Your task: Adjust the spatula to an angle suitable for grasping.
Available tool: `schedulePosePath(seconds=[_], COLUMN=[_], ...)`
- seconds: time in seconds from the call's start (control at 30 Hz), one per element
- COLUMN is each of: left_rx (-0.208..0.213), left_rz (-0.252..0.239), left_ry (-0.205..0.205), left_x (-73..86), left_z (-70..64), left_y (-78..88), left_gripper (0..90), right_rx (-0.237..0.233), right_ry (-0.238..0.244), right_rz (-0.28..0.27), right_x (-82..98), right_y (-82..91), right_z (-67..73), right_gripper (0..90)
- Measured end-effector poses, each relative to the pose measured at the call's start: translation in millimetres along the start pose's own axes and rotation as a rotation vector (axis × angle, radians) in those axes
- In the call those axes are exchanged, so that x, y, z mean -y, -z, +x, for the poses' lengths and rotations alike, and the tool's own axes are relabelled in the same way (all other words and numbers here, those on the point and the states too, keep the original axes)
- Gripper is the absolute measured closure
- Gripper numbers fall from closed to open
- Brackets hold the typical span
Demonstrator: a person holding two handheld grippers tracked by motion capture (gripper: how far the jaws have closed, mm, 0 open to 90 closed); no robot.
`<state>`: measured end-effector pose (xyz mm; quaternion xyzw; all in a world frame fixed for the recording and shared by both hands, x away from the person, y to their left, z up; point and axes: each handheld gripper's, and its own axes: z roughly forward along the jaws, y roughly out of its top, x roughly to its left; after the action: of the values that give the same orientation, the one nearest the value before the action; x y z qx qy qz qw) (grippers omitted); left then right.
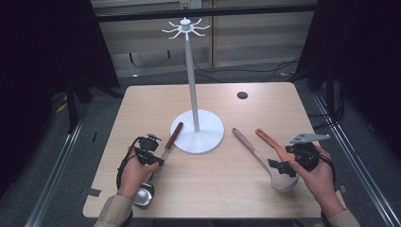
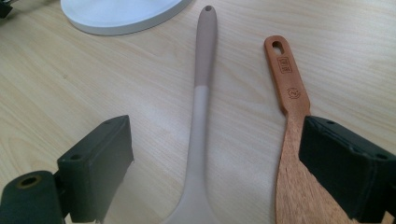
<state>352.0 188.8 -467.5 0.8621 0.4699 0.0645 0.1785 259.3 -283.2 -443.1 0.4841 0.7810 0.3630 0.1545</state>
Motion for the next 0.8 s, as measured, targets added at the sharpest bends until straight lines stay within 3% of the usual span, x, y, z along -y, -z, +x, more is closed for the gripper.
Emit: schedulePosePath(seconds=[0.07,0.57,0.8], left_rx=[0.016,0.010,0.031], left_rz=[0.000,0.025,0.035], left_ry=[0.011,0.012,0.014], left_x=[-1.0,-4.0,-5.0], left_z=[-1.5,-2.5,-2.1], left_y=[-0.8,-2.5,-1.7], left_gripper=[73.2,81.7,83.4], right_rx=[0.003,0.005,0.004], right_ry=[-0.004,-0.012,-0.013], right_rz=[-0.002,-0.004,-0.002], right_x=[0.6,3.0,3.0], right_y=[0.8,2.8,2.7], right_z=[-0.1,-1.2,-0.4], right_gripper=[9.7,9.8,9.9])
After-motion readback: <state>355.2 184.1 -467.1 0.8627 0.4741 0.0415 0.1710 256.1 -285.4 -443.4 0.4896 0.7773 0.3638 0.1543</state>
